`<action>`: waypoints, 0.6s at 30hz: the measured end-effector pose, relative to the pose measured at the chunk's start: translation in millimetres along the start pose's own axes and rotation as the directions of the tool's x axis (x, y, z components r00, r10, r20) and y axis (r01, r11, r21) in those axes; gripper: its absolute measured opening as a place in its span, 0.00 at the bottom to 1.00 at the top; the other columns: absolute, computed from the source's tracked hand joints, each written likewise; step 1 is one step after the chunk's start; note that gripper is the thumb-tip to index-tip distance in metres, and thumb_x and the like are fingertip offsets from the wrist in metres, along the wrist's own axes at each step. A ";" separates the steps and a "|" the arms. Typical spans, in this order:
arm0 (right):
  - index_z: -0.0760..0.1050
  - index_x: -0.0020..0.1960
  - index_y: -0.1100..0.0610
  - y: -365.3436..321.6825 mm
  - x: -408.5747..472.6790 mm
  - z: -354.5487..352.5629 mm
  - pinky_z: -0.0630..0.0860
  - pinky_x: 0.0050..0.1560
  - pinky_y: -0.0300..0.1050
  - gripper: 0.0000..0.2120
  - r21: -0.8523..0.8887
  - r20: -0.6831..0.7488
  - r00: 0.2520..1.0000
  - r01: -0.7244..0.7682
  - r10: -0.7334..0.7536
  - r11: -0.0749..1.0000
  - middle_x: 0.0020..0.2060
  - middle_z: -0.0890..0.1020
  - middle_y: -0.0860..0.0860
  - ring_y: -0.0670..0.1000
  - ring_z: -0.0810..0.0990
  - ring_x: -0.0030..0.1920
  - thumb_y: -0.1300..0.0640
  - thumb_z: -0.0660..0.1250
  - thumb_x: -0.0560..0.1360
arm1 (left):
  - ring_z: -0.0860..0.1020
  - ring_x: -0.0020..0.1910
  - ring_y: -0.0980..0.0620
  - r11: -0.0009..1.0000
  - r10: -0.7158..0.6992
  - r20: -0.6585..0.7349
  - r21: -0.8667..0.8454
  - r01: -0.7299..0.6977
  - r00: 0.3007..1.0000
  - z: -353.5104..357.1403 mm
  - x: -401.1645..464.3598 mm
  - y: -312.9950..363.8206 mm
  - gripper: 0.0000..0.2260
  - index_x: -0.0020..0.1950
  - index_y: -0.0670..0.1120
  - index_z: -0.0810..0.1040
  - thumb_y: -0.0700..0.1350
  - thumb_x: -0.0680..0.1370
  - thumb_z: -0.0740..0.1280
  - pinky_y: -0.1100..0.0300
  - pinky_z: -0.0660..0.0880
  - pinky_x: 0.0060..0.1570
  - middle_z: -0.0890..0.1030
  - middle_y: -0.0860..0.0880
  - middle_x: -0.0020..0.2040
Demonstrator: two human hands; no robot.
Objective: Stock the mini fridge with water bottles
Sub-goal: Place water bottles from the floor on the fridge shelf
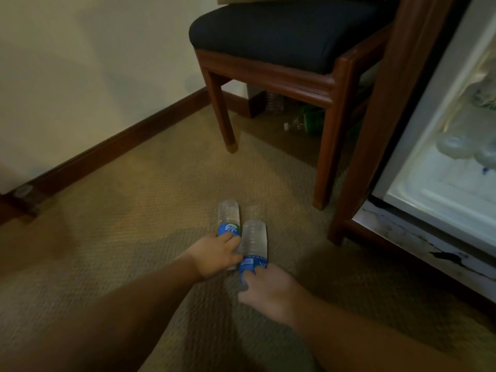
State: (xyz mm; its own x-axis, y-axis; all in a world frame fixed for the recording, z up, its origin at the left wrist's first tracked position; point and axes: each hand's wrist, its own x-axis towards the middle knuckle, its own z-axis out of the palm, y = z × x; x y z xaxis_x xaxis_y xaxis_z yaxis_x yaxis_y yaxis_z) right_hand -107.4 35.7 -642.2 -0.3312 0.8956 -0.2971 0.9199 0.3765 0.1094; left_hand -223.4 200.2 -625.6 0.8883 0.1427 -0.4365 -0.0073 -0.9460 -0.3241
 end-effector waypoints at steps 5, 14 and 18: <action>0.73 0.60 0.56 -0.3 -8.1 8.2 0.78 0.48 0.60 0.14 -0.011 -0.036 0.999 0.000 0.000 1.000 0.53 0.75 0.60 0.62 0.78 0.52 0.54 0.69 0.78 | 0.65 0.77 0.40 0.998 0.010 -0.031 0.055 -0.008 0.999 1.5 -12.6 5.7 0.27 0.79 0.54 0.66 0.44 0.81 0.68 0.42 0.73 0.67 0.64 0.40 0.79; 0.68 0.71 0.49 56.2 -63.2 -30.7 0.77 0.44 0.44 0.20 0.248 -0.350 0.919 -0.094 0.180 0.964 0.59 0.73 0.51 0.48 0.76 0.49 0.52 0.67 0.81 | 0.81 0.48 0.57 0.999 0.020 -0.186 -0.039 -0.028 0.982 -4.4 -4.0 6.5 0.10 0.56 0.54 0.85 0.53 0.81 0.65 0.62 0.79 0.41 0.81 0.54 0.55; 0.68 0.72 0.46 78.0 -102.5 -66.7 0.77 0.51 0.41 0.18 0.615 -0.226 0.821 -0.297 0.524 0.730 0.62 0.70 0.44 0.43 0.75 0.52 0.47 0.62 0.84 | 0.78 0.56 0.53 0.990 0.019 -0.249 -0.129 -0.053 0.968 -65.6 1.0 -10.5 0.15 0.66 0.51 0.79 0.51 0.86 0.56 0.59 0.79 0.49 0.75 0.50 0.63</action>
State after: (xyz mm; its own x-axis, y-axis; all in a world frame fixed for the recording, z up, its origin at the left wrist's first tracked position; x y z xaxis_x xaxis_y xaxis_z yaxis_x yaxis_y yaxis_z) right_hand -15.7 -10.9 -540.0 0.1629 0.9862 0.0280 0.8991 -0.1367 -0.4158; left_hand -192.3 191.2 -567.6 0.9743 0.0476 -0.2200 0.0051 -0.9818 -0.1897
